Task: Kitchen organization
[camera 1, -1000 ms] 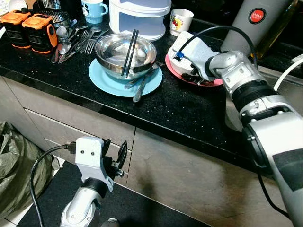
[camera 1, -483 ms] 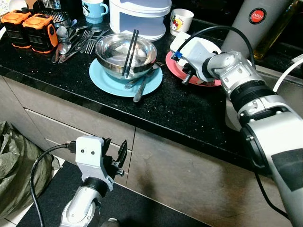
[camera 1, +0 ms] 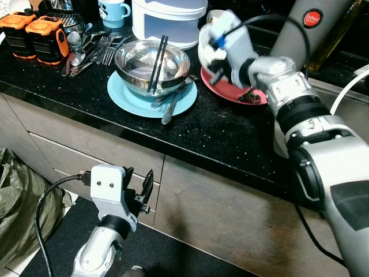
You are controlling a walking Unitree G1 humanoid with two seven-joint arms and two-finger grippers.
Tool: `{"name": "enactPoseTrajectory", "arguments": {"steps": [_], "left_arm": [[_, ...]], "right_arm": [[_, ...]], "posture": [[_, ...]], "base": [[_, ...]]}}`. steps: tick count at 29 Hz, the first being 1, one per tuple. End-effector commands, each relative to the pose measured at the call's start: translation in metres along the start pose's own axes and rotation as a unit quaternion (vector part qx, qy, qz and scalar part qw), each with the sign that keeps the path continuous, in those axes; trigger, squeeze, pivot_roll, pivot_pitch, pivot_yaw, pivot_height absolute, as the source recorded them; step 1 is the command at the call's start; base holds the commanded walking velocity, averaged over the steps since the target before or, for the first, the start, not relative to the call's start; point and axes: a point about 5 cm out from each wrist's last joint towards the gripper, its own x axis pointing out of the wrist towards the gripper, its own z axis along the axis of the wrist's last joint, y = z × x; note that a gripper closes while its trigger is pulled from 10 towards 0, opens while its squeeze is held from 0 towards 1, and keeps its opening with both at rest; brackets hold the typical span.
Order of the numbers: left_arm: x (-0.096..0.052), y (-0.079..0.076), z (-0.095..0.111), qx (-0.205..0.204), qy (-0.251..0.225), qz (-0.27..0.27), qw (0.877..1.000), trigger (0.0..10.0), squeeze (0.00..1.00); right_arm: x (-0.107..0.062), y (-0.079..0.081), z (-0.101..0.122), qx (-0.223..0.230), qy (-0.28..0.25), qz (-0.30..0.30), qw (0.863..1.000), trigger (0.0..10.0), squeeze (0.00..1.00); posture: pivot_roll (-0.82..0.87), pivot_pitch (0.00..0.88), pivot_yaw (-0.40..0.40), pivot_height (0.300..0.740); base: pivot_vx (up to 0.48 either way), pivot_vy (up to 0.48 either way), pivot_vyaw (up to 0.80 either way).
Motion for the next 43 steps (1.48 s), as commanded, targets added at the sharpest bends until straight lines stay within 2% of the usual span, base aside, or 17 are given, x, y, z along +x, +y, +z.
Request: {"name": "enactPoseTrajectory", "arguments": {"steps": [1,4,6,7,8,10,11,13,17,22,30,31,34,35,38,39,43], "left_arm": [[-0.001,0.001,-0.005,-0.006,0.009,0.002,1.000,10.0,0.00],[0.000,0.002,-0.006,-0.007,0.010,0.001,1.000,10.0,0.00],[0.001,0.003,-0.006,-0.007,0.010,0.001,1.000,10.0,0.00],[0.001,0.003,-0.007,-0.008,0.010,0.002,1.000,10.0,0.00],[0.001,0.004,-0.007,-0.008,0.010,0.002,1.000,10.0,0.00],[0.001,0.004,-0.007,-0.008,0.010,0.002,1.000,10.0,0.00],[0.002,0.005,-0.008,-0.009,0.010,0.001,1.000,10.0,0.00],[0.003,0.006,-0.008,-0.012,0.011,-0.004,1.000,10.0,0.00],[0.004,0.007,-0.009,-0.014,0.013,-0.009,1.000,10.0,0.00],[0.006,0.009,-0.010,-0.017,0.014,-0.017,1.000,10.0,0.00],[0.007,0.010,-0.011,-0.018,0.015,-0.021,0.999,10.0,0.00],[0.006,0.010,-0.012,-0.020,0.015,-0.022,0.999,10.0,0.00],[0.006,0.010,-0.013,-0.021,0.016,-0.022,0.999,10.0,0.00],[0.006,0.010,-0.013,-0.022,0.017,-0.023,0.999,10.0,0.00],[0.006,0.010,-0.014,-0.022,0.017,-0.024,0.999,10.0,0.00],[0.006,0.010,-0.014,-0.023,0.017,-0.024,0.999,10.0,0.00],[0.006,0.010,-0.014,-0.023,0.016,-0.024,0.999,10.0,0.00]], "right_arm": [[-0.001,-0.005,0.014,0.009,-0.042,-0.008,0.999,0.0,0.00],[-0.008,-0.012,0.018,0.084,-0.108,-0.040,0.990,0.0,0.00],[-0.012,-0.013,0.013,0.105,-0.116,-0.052,0.986,0.0,0.00],[-0.015,-0.013,0.008,0.118,-0.116,-0.058,0.985,4.2,0.00],[-0.018,-0.012,0.003,0.129,-0.114,-0.064,0.983,5.2,0.00],[-0.018,-0.012,0.003,0.129,-0.114,-0.064,0.983,5.2,0.00],[-0.022,-0.010,-0.006,0.143,-0.109,-0.067,0.981,10.0,0.00],[-0.033,-0.005,-0.023,0.174,-0.096,-0.071,0.977,10.0,0.00],[-0.045,-0.003,-0.034,0.196,-0.090,-0.080,0.973,10.0,0.00],[-0.057,-0.006,-0.040,0.214,-0.090,-0.097,0.968,10.0,0.00],[-0.063,-0.003,-0.043,0.215,-0.082,-0.116,0.966,10.0,0.00],[-0.063,0.005,-0.050,0.182,-0.049,-0.121,0.975,10.0,0.00],[-0.062,0.010,-0.055,0.155,-0.028,-0.121,0.980,10.0,0.00],[-0.058,0.023,-0.060,0.095,0.001,-0.106,0.990,10.0,0.00],[-0.052,0.035,-0.060,0.065,0.010,-0.084,0.994,10.0,0.00],[-0.044,0.046,-0.060,0.047,0.018,-0.065,0.997,10.0,0.00],[-0.035,0.058,-0.064,0.017,0.038,-0.050,0.998,10.0,0.00]], "posture": [[0.14,0.093,-0.103,0.740],[0.14,0.081,-0.095,0.740],[0.14,0.073,-0.090,0.740],[0.13,0.069,-0.087,0.740],[0.13,0.067,-0.086,0.740],[0.13,0.067,-0.086,0.740],[0.13,0.063,-0.082,0.740],[0.13,0.057,-0.080,0.740],[0.12,0.055,-0.070,0.740],[0.11,0.046,-0.061,0.740],[0.11,0.035,-0.058,0.740],[0.11,0.027,-0.057,0.740],[0.11,0.025,-0.056,0.740],[0.11,0.022,-0.056,0.740],[0.11,0.018,-0.054,0.740],[0.11,0.018,-0.054,0.740],[0.12,0.024,-0.057,0.740]], "base": [[0.000,0.000,0.00],[0.000,0.000,0.00],[0.000,0.000,0.00],[0.000,0.000,0.00],[0.000,0.000,0.00],[0.000,0.000,0.00],[0.000,0.000,-0.63],[0.000,0.000,-0.80],[0.000,0.000,-0.80],[0.000,0.000,-0.80],[0.000,0.000,-0.80],[0.000,0.000,-0.80],[0.000,0.000,-0.80],[0.000,0.000,0.00],[0.000,0.000,0.00],[0.000,0.000,0.00],[0.000,0.000,0.00]]}}
